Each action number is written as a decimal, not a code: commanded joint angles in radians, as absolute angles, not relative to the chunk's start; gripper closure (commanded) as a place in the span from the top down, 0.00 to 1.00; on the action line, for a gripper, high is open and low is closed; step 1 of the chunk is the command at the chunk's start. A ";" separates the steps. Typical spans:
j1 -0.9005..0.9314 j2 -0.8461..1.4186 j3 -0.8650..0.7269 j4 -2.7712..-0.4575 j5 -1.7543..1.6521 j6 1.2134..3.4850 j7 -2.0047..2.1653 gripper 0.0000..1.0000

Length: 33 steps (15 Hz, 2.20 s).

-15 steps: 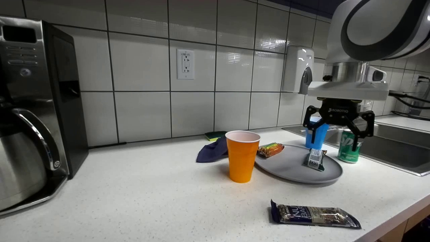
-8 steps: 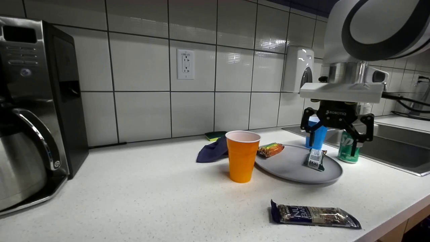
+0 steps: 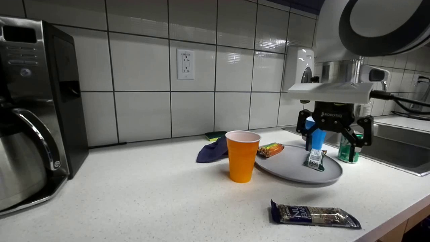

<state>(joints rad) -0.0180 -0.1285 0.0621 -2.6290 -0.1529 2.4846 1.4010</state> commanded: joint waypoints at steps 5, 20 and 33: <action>0.033 -0.147 0.123 -2.627 -0.091 2.378 1.593 1.00; 0.131 -0.094 0.191 -2.626 -0.059 2.382 1.839 1.00; 0.162 -0.053 0.229 -2.604 -0.067 2.400 2.012 1.00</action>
<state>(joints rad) 0.1438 -0.0770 0.2044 -2.6233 -0.0595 2.3911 1.9023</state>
